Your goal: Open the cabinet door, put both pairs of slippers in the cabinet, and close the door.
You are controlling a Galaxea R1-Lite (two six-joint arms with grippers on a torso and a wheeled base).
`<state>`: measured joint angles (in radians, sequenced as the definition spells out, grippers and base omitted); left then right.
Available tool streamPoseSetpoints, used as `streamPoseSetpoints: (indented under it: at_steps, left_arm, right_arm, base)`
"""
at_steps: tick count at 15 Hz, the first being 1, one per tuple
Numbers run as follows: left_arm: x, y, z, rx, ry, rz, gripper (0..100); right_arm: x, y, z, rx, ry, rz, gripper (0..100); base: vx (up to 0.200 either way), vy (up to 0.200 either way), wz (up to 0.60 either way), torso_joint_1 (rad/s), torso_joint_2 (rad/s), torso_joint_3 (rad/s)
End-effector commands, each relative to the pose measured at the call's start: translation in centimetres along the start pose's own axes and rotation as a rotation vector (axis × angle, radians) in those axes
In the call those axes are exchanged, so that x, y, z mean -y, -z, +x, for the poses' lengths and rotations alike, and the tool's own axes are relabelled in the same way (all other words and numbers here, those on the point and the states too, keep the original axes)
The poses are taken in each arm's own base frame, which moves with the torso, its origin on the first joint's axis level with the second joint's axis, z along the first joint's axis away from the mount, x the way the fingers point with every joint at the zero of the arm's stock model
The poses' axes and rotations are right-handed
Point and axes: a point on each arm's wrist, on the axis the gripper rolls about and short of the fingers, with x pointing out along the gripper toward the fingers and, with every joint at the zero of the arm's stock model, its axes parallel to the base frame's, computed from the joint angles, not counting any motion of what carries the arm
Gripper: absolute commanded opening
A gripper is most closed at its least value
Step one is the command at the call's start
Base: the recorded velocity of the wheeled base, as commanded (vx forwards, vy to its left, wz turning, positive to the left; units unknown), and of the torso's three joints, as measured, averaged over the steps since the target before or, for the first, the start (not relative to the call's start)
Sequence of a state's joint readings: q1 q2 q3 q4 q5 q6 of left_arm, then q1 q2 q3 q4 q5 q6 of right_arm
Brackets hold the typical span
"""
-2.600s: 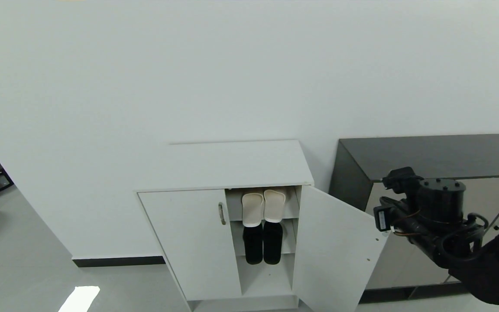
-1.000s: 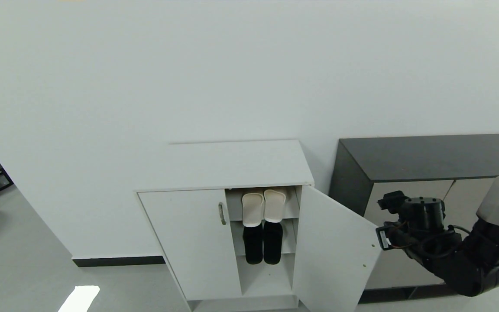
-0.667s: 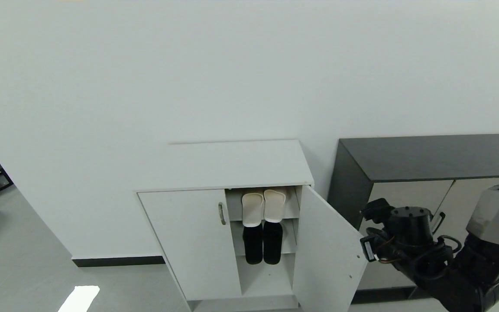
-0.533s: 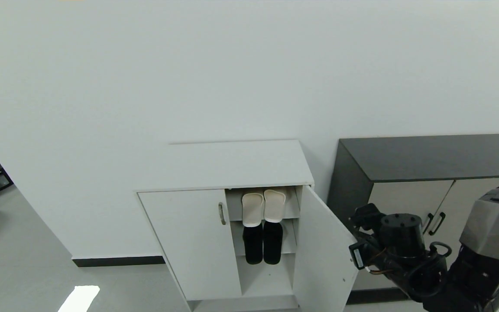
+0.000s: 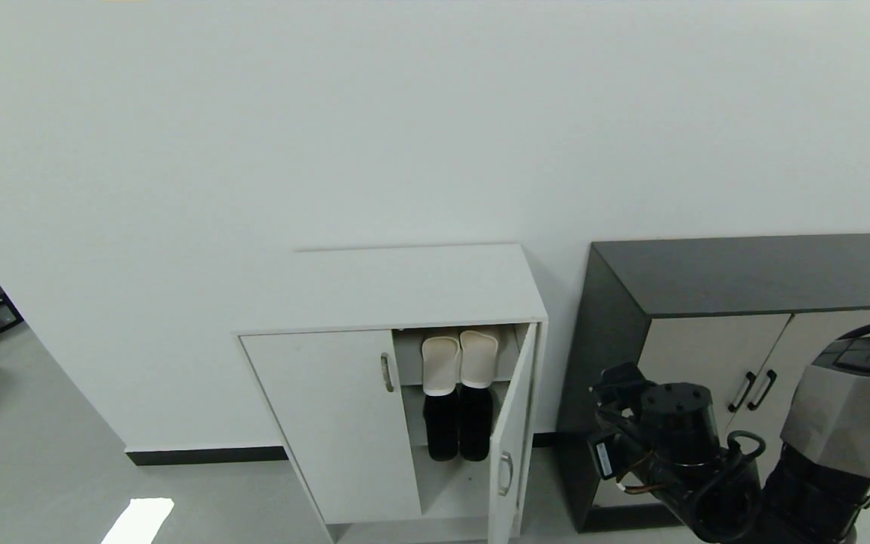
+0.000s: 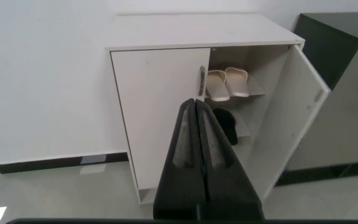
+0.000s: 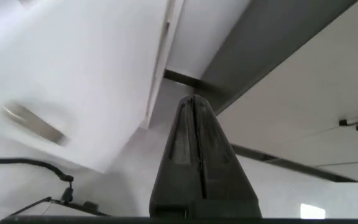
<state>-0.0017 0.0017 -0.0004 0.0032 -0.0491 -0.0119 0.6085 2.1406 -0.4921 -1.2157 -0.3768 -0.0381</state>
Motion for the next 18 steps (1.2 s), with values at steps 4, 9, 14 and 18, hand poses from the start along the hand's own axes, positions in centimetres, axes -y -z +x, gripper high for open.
streamPoseSetpoints:
  at_steps: [4,9,14,18]
  left_arm:
    - [0.0,0.0,0.0,0.001,0.000,0.000,0]
    - [0.0,0.0,0.0,0.000,0.000,0.000,0]
    - [0.0,0.0,0.0,0.001,0.000,0.000,0]
    - [0.0,0.0,0.0,0.000,0.000,0.000,0]
  right_arm:
    - [-1.4,-0.7,-0.2,0.086,-0.071,0.061,0]
    - [-2.8,-1.4,-0.9,0.153,-0.180,0.140,0]
    - [-2.9,-1.1,-0.8,0.142,-0.180,0.131,0]
    - [-3.0,-1.2,-0.8,0.156,-0.186,0.138,0]
  base:
    - [0.000,0.000,0.00,0.000,0.00,0.000]
    - [0.000,0.000,0.00,0.000,0.00,0.000]
    - [0.000,0.000,0.00,0.000,0.00,0.000]
    - [0.000,0.000,0.00,0.000,0.00,0.000]
